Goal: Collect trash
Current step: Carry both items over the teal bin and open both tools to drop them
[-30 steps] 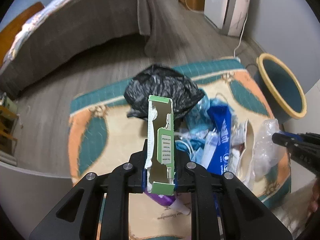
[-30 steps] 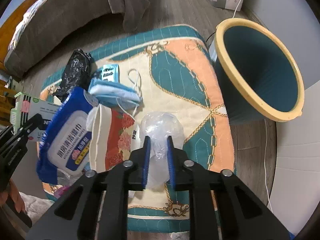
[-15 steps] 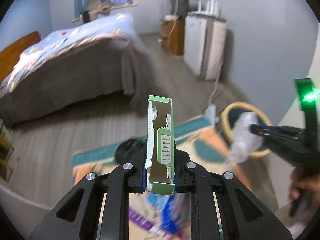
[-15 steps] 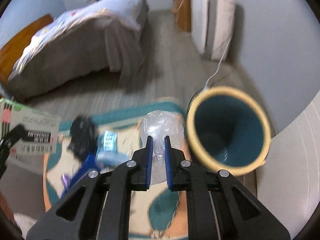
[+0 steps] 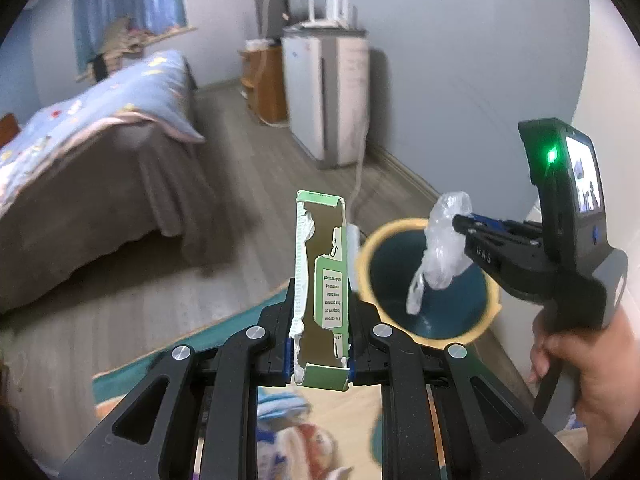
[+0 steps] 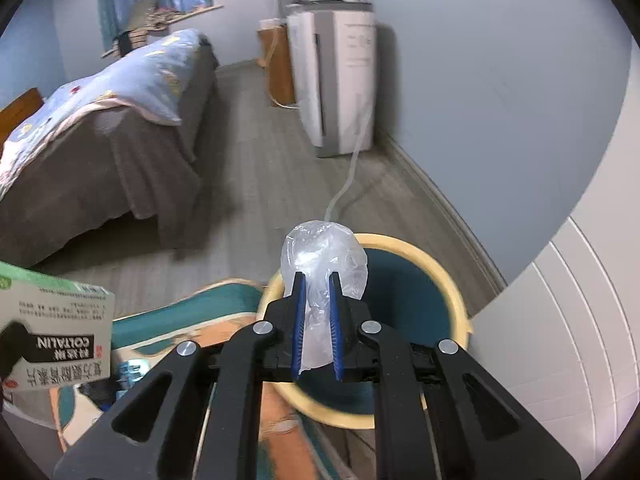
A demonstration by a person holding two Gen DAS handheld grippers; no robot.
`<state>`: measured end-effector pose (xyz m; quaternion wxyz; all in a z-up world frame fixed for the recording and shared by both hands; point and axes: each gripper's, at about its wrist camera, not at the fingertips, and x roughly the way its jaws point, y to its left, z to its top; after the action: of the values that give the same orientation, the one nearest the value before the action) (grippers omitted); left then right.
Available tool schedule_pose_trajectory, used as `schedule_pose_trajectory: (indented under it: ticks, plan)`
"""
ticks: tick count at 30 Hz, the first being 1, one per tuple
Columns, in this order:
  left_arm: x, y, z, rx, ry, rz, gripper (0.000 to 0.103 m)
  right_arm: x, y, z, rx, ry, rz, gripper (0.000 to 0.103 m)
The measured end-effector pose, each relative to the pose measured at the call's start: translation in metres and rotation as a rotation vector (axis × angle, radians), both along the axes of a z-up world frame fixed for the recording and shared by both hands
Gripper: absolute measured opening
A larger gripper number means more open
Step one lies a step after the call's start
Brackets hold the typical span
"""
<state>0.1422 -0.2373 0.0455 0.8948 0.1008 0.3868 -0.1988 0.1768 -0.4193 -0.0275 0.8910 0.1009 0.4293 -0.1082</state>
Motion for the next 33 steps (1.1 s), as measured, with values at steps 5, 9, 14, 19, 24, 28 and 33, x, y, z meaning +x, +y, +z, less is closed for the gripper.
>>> schedule_pose_trajectory:
  ticks: [5,9,14,19,24,28,33]
  plan:
    - [0.016,-0.037,-0.026,0.001,0.050,-0.075,0.019,0.001,-0.036,-0.026,0.016,0.068,-0.086,0.011]
    - [0.028,-0.059,-0.050,-0.018,0.104,-0.114,0.019,-0.005,-0.057,-0.044,0.052,0.112,-0.138,0.011]
    - [0.032,-0.072,-0.074,-0.066,0.171,-0.128,0.019,-0.006,-0.068,-0.056,0.059,0.145,-0.167,0.011]
    - [0.039,-0.091,-0.088,-0.025,0.155,-0.167,0.020,-0.007,-0.077,-0.059,0.068,0.135,-0.201,0.011]
    - [0.043,-0.096,-0.084,-0.036,0.112,-0.180,0.027,-0.008,-0.083,-0.057,0.085,0.115,-0.228,0.016]
    - [0.043,-0.093,-0.081,-0.040,0.096,-0.176,0.046,-0.009,-0.083,-0.055,0.084,0.105,-0.236,0.034]
    - [0.032,-0.078,-0.074,-0.012,0.049,-0.157,0.061,-0.010,-0.082,-0.050,0.089,0.087,-0.239,0.059]
